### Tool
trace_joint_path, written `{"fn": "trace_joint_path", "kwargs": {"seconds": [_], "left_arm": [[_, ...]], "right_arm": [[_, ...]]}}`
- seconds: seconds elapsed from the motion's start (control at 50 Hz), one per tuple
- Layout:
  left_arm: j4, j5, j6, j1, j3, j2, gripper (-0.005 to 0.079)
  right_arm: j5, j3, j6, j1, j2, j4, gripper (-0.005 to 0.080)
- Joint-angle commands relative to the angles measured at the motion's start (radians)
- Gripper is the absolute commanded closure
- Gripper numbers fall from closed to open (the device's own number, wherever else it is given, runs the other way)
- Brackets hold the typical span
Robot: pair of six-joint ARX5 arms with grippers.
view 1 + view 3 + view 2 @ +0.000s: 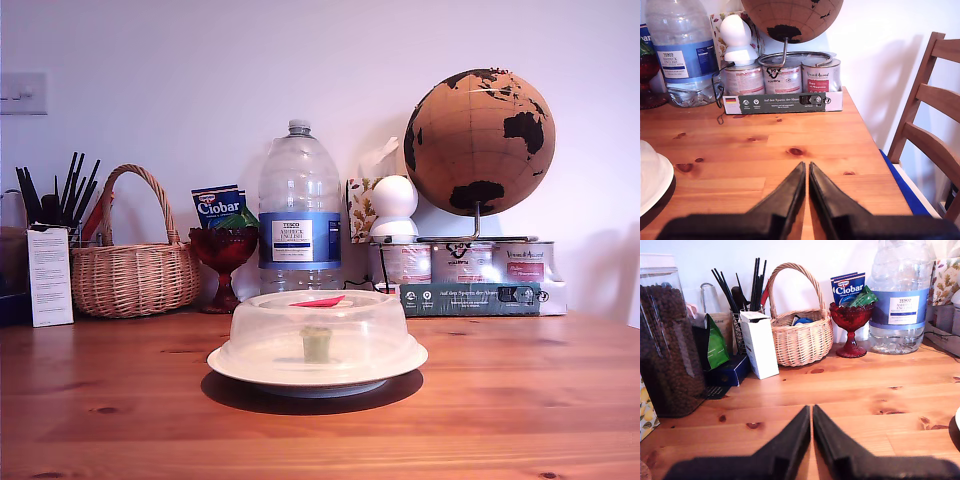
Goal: Lift the plastic dome with your right arm while removing the green coffee capsule from the plate using your left arm.
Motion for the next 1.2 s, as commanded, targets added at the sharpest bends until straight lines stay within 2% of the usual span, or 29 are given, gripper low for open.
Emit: {"fn": "trace_joint_path", "kwargs": {"seconds": [0.0, 0.54, 0.74, 0.94, 1.18], "left_arm": [[-0.088, 0.014, 0.002, 0.003, -0.010, -0.004, 0.0762], [-0.086, 0.014, -0.022, 0.003, -0.011, -0.004, 0.0762], [-0.009, 0.026, -0.031, 0.003, -0.010, -0.004, 0.0762], [0.079, 0.055, -0.121, 0.003, -0.010, -0.004, 0.0761], [0.156, 0.146, -0.265, 0.003, -0.007, -0.004, 0.0761]], "right_arm": [[0.000, -0.005, 0.003, 0.000, -0.007, -0.070, 0.0762], [0.000, -0.005, 0.003, 0.000, -0.007, -0.065, 0.0762], [0.000, -0.003, 0.039, 0.000, -0.007, 0.046, 0.0762], [-0.003, -0.003, 0.118, 0.000, -0.007, 0.159, 0.0762], [-0.112, 0.023, 0.283, 0.000, -0.007, 0.210, 0.0762]]}}
